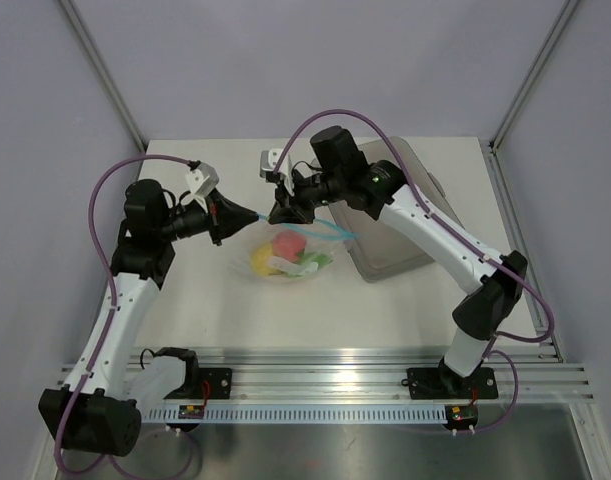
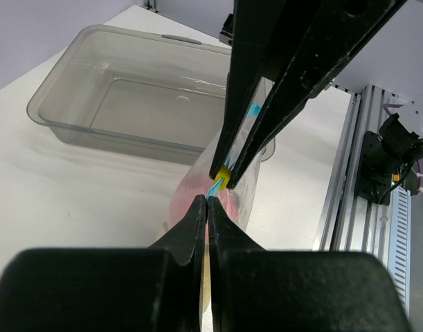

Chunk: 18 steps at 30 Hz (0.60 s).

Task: Place the food in the zip-top bag and seal the zipper
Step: Zip the zipper food storage bag at the center of the board.

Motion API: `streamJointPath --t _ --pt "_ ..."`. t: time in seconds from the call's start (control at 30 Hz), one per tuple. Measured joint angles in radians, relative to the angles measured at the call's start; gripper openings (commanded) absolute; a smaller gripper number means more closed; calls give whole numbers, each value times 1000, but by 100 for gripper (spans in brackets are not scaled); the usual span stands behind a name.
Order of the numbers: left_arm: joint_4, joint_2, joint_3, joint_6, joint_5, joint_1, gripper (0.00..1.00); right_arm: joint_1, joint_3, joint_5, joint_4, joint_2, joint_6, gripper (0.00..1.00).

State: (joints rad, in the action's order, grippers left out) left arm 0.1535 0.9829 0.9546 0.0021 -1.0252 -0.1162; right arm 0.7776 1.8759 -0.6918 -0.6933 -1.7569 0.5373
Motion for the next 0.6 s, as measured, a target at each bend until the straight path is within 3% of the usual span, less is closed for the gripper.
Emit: streamJointPath --t 0.33,0.6 --pt "-32 -18 -16 -77 94 31 0 -5 -116 66 35 76 -4 0" --pt "-43 -19 -16 -128 211 72 0 -63 -344 110 79 233 -50 0"
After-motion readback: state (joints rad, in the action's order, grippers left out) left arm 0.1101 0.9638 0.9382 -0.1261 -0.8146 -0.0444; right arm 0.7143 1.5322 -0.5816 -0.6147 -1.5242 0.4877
